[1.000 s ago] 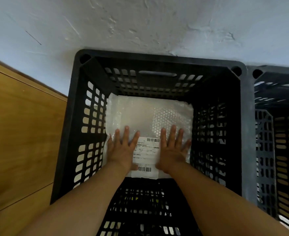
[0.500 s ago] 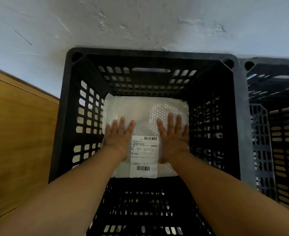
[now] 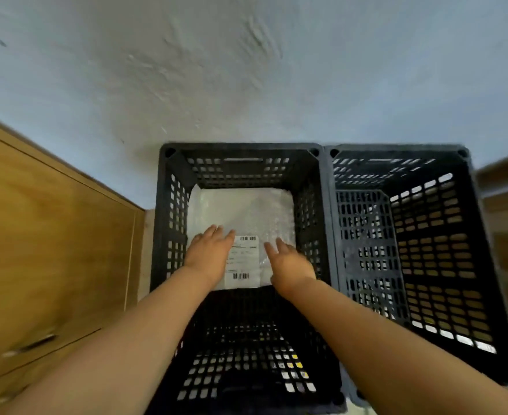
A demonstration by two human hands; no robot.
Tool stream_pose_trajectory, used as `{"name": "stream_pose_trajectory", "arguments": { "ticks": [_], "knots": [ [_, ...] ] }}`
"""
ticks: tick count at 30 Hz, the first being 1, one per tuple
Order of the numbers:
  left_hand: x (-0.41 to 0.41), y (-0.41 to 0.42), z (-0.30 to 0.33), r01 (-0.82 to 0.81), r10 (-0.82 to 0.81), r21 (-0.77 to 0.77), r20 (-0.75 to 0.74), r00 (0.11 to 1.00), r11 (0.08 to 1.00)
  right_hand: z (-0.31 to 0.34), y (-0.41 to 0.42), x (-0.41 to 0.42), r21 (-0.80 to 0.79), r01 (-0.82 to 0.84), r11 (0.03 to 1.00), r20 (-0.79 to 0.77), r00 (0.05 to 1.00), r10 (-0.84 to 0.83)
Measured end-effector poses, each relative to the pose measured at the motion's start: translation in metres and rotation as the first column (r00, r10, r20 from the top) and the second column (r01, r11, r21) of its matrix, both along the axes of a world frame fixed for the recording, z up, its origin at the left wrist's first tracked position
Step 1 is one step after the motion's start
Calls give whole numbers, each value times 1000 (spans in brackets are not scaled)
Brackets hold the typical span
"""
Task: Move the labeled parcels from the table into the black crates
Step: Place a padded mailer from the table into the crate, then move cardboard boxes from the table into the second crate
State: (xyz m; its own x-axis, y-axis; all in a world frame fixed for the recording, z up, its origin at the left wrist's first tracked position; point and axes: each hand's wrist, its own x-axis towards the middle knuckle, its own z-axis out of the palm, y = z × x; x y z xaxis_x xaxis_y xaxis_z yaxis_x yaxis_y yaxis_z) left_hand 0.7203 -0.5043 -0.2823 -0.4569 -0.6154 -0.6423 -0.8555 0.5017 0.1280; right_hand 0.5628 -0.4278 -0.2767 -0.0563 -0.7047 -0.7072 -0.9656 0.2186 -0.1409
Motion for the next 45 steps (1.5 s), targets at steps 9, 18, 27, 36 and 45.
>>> {"name": "stream_pose_trajectory", "arguments": {
  "ticks": [9,18,27,36,45],
  "knots": [
    [-21,36,151,12,-7,44,-115,993,999,158,65,-24,-247,214,945,116,975,-191],
    [-88,95,282,160,-171,-78,-162,972,984,269,157,-109,-350,404,845,154,915,-374],
    [-232,226,360,203,-238,-134,-339,910,970,338,309,-234,-464,541,702,220,838,-500],
    [-388,375,398,274,-329,-184,-457,826,944,390,480,-381,-529,611,589,174,757,-630],
    [-486,417,410,273,-367,-255,-476,799,927,415,549,-476,-603,636,482,192,702,-686]
  ]
}}
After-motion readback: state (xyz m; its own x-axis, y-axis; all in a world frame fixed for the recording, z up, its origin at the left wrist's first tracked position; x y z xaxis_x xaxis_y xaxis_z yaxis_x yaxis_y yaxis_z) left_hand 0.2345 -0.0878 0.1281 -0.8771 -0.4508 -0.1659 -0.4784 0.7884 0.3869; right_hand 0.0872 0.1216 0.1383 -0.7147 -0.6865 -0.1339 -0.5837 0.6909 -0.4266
